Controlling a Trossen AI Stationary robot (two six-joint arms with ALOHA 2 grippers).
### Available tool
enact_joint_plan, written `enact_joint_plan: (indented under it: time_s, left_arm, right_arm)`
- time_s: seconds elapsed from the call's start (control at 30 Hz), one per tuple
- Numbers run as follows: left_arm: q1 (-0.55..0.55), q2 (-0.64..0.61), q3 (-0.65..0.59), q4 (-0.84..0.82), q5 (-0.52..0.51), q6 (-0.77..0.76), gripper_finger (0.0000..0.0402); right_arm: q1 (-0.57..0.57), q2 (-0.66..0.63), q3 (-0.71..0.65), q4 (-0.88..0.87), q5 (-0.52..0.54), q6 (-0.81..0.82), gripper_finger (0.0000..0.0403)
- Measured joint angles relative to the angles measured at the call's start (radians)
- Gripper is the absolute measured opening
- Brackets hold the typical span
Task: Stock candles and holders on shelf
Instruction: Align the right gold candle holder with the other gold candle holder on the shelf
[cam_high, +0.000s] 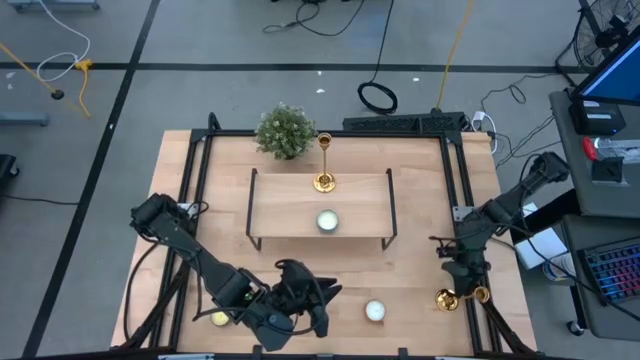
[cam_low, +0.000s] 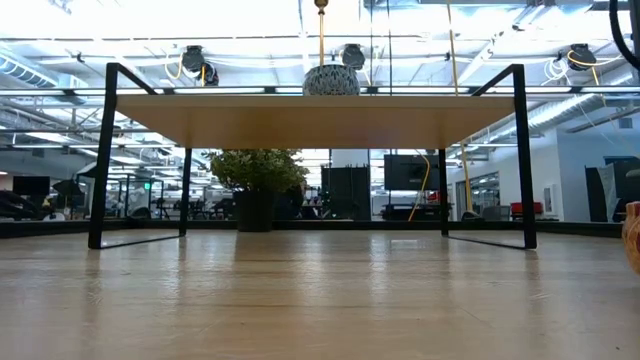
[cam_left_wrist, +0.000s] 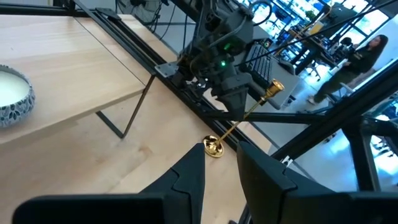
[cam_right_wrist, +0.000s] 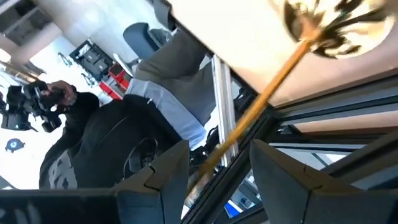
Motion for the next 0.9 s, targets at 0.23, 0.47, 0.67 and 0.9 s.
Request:
enact_joint_plan:
  time_s: [0.23,0.47,0.67,0.9]
  left_arm:
    - [-0.003,0.0,0.0,0.001,0.0,-0.001,0.0097]
    - [-0.012,0.0,0.0,0.019,-0.003,0.004,0.0097]
    - [-0.011,-0.001,0.0,0.02,-0.015,0.008,0.0097]
    - [-0.011,-0.001,0.0,0.02,-0.016,0.014,0.0097]
  right_arm:
    - [0.047,0.058,0.0,0.058,-0.006,0.003,0.0168]
    - [0.098,0.113,0.0,0.061,-0.001,-0.025,0.0132]
    - [0.098,0.151,0.0,0.079,0.016,-0.08,0.006]
    - [0.097,0.164,0.0,0.125,0.041,-0.1,0.0019]
